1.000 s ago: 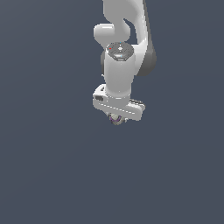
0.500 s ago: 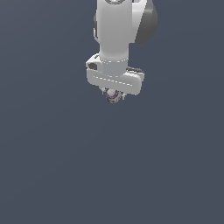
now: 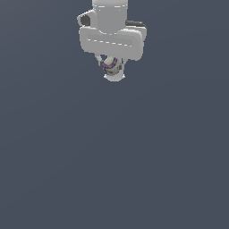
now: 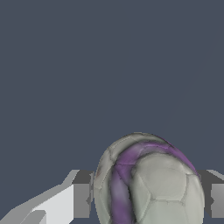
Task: Pick up the object and move it to a goal position.
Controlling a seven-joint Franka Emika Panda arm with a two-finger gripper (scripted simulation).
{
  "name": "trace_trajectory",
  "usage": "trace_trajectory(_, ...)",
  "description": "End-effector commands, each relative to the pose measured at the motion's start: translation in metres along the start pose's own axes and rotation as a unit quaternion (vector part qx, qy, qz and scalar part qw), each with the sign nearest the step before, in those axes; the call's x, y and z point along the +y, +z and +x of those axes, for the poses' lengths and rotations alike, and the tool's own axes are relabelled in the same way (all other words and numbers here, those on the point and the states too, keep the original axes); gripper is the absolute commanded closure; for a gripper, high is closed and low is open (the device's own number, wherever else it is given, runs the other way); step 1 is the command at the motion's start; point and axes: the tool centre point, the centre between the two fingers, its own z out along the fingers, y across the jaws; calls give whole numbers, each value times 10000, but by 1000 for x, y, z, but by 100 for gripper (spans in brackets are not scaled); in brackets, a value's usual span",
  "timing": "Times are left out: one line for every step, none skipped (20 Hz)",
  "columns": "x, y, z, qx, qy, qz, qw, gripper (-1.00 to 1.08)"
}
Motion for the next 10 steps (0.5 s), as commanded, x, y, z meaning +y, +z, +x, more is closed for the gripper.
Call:
trace_trajectory(8,-24,-10,1,0,0,10000,108)
trace_trajectory(10,-33,-13,1,0,0,10000,108)
trace_trajectory(13,-41,-16,1,0,0,10000,108)
trace_trajectory(15,-49,-19,1,0,0,10000,108)
trace_trajectory(18,-56,-22,3,0,-2,10000,108)
trace_trajectory(20,-63,-25,3,0,-2,10000,108)
trace_trajectory(22,-70,-27,3,0,-2,10000,108)
trace_trajectory(23,-75,-29,3,0,-2,10000,108)
trace_trajectory(25,-81,-31,3,0,-2,10000,108)
trace_trajectory(26,-86,-33,3,0,-2,10000,108)
